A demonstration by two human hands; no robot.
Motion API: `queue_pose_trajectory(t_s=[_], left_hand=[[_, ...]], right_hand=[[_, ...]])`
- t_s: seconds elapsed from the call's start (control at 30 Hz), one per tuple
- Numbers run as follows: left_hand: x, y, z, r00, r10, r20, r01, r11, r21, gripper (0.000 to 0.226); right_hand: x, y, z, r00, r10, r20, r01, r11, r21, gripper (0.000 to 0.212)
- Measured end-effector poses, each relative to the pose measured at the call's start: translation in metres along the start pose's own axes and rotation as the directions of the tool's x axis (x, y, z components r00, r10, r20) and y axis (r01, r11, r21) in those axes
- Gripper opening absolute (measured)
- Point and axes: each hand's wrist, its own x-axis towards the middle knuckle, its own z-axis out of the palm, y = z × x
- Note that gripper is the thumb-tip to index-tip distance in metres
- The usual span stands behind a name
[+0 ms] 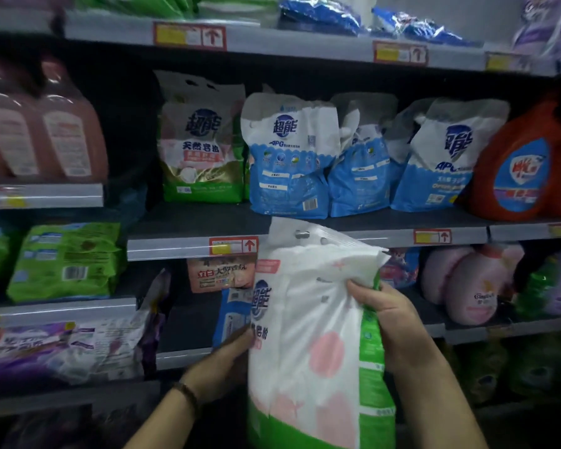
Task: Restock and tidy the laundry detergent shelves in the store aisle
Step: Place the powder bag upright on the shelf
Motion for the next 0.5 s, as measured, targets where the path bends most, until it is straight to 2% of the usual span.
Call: queue_pose_trajectory(t_s=[0.1,0.2,0.27,0.37,0.43,0.5], left_hand=[[-0.035,0.000,0.008,0.998,0.017,0.055,-0.011,0.993,-0.113,0.114],[-0.063,0.013,0.019,0.980,0.193,-0.042,-0.195,0.979,-0.061,0.110],[-0.083,0.032,0.028,0.947,0.292,-0.131,-0.290,0.956,0.035,0.094],[-0.107,0.063,0.039,0.896,0.389,-0.216,-0.364,0.920,0.145,0.048],[-0.114,0.082,0.042,0.852,0.445,-0.275,-0.403,0.894,0.196,0.046],[-0.117,0.102,0.046,0.786,0.514,-0.344,-0.453,0.857,0.245,0.051]], right_hand=[[-0.002,-0.014,0.025,0.999,-0.016,0.050,0.018,0.999,-0.048,0.044],[-0.001,-0.030,0.050,0.995,-0.019,0.094,0.033,0.989,-0.145,0.035],[0.001,-0.043,0.063,0.993,-0.026,0.118,0.054,0.970,-0.237,0.023],[0.011,-0.057,0.075,0.989,-0.042,0.142,0.090,0.931,-0.353,0.021],[0.020,-0.060,0.083,0.986,-0.125,0.109,0.162,0.875,-0.457,0.023],[0.025,-0.055,0.091,0.972,-0.222,0.081,0.226,0.778,-0.587,0.035]])
